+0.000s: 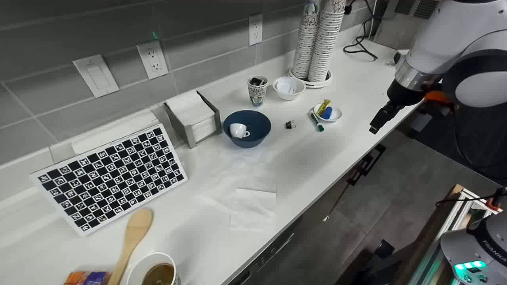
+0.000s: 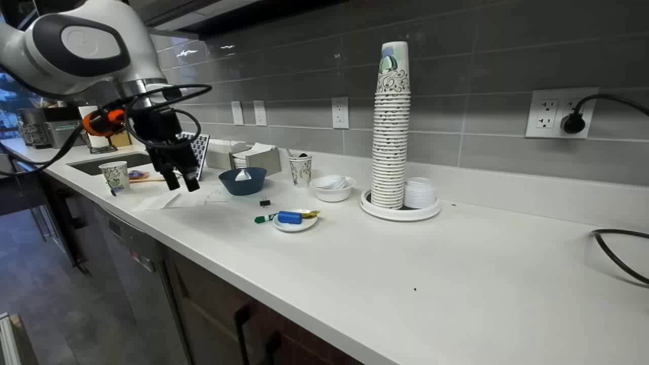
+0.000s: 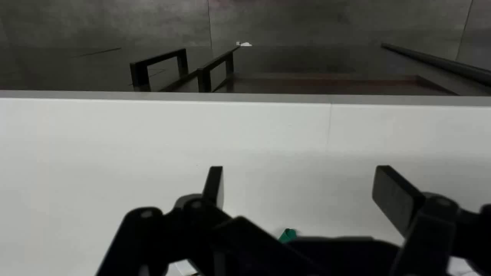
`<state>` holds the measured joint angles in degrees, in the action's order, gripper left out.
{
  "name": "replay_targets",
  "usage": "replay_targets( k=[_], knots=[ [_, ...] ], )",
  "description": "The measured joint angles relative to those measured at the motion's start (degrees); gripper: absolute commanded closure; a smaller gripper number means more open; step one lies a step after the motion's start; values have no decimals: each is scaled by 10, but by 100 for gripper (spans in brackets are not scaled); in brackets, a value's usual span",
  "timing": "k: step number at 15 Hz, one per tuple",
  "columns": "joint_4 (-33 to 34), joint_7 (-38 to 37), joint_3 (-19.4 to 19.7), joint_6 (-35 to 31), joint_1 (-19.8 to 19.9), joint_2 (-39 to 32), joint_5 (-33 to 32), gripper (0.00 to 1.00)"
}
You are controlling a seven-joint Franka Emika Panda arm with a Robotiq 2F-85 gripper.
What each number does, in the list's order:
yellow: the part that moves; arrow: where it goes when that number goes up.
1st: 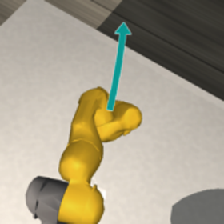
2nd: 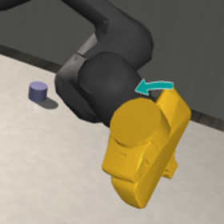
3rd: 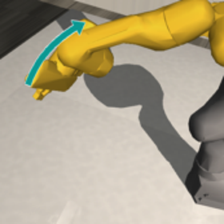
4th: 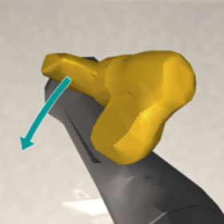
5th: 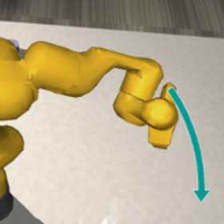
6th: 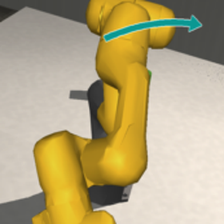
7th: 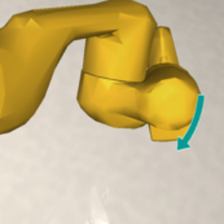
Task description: Remove the teacup from the blue bowl and place it on the right side of the counter.
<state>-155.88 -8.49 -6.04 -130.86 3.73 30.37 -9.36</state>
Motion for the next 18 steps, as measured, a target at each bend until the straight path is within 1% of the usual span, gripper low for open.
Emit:
replay_targets(
  k=[10, 12, 14, 16, 18],
  knots=[
    [0, 0, 1, -3, -4, 0, 2, 0],
    [2, -2, -7, -41, -29, -1, 8, 0],
    [11, -10, -28, -94, -61, -10, 12, 0],
    [39, -21, -55, -148, -86, -38, 13, 0],
    [82, -23, -79, -193, -98, -86, 12, 0]
  ],
)
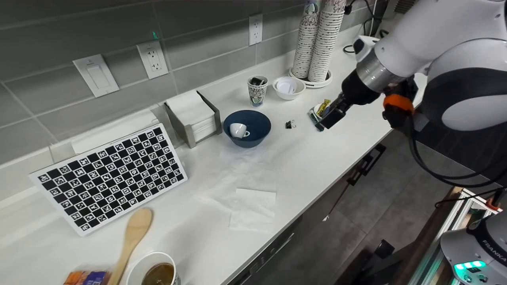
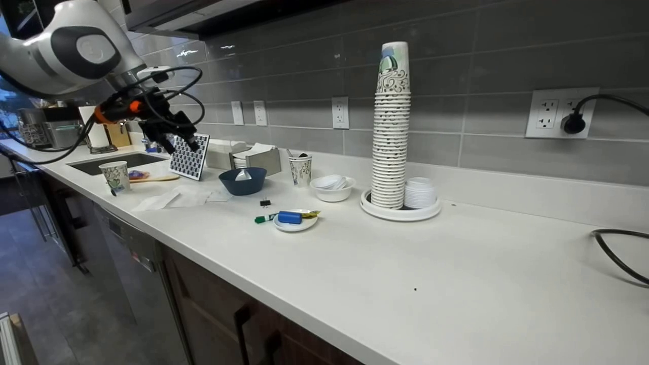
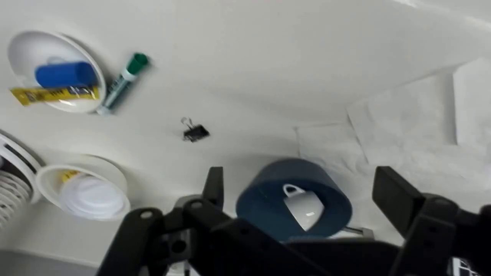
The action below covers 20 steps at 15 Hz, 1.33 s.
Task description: Remove the teacup from the blue bowl and place it on the right side of the counter.
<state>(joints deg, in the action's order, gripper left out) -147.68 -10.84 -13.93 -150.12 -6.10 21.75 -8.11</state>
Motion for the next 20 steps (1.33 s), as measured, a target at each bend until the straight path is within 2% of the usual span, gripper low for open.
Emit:
replay_targets(
  k=[2, 5, 7, 10, 15, 20],
  knots=[
    [59, 24, -1, -3, -18, -61, 12, 0],
    [159, 122, 19, 52, -43, -160, 71, 0],
    [226, 186, 27, 94, -44, -218, 94, 0],
    [306, 224, 33, 114, -40, -288, 94, 0],
    [326, 229, 33, 117, -40, -307, 93, 0],
    [356, 249, 29, 116, -38, -345, 132, 0]
  ],
)
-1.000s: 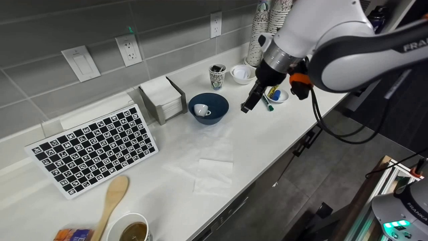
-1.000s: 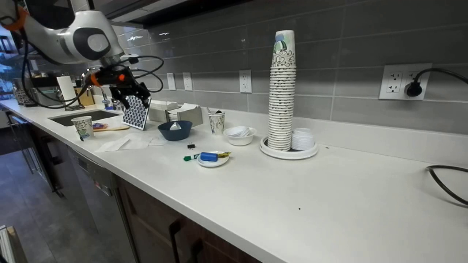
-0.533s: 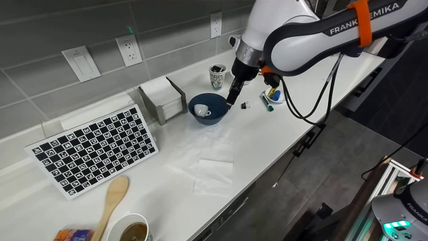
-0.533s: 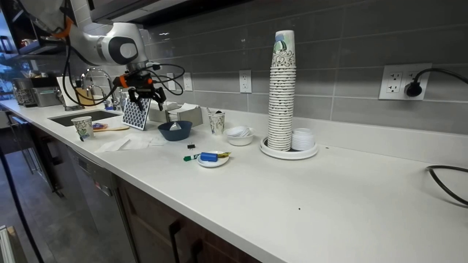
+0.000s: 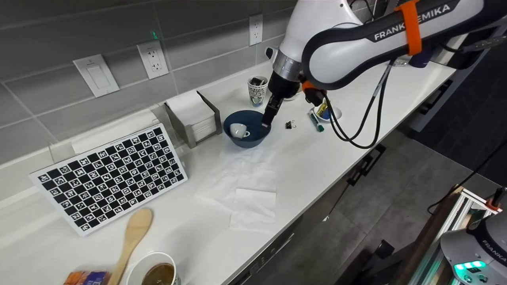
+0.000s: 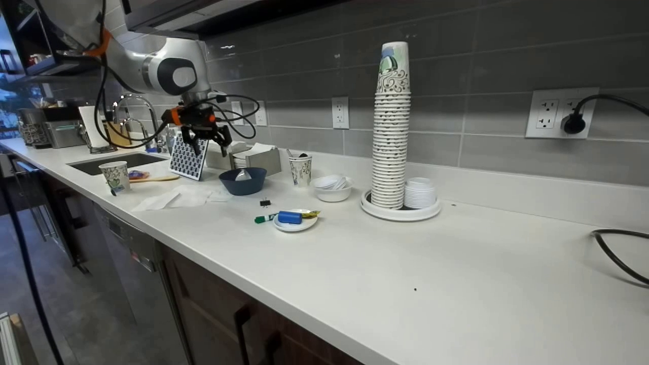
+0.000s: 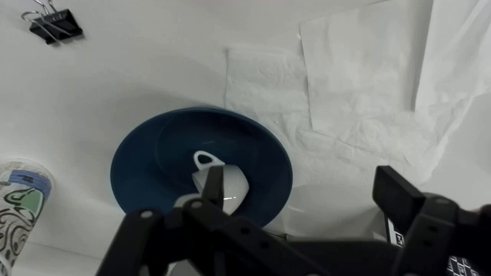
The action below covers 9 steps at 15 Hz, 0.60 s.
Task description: Remove the teacup from the blue bowl and place it on the right side of the counter.
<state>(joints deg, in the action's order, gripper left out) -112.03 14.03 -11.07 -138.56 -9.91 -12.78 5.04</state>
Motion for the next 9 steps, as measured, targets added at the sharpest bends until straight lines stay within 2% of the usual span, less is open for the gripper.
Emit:
replay_targets(
  k=[9],
  knots=[
    [187, 17, -2, 5, 8, -196, 12, 0]
  ],
)
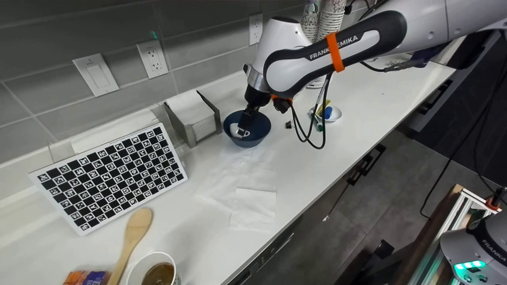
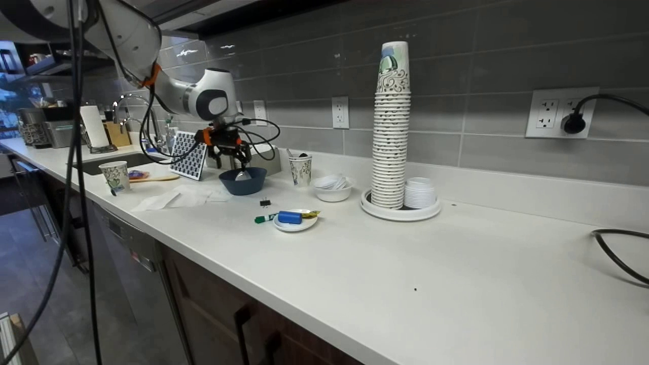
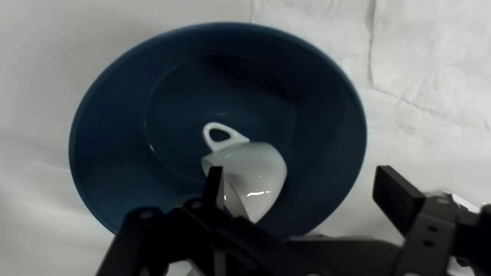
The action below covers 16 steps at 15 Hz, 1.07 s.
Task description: Remove the teacup from the blue bowl and place it on the right side of the counter.
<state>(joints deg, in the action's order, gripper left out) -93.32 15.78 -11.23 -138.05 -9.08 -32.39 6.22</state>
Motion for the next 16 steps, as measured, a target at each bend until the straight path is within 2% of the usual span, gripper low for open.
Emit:
replay_targets(
  k=[3, 5, 8, 9, 11, 16],
  knots=[
    [70, 0, 0, 33, 0, -52, 0, 0],
    [115, 0, 0, 74, 0, -81, 0, 16],
    [171, 0, 0, 119, 0, -119, 0, 24],
    [187, 0, 0, 130, 1, -129, 0, 46],
    [216, 0, -2, 150, 1, -149, 0, 50],
    [281, 0, -13, 208, 1, -179, 1, 87]
  ],
)
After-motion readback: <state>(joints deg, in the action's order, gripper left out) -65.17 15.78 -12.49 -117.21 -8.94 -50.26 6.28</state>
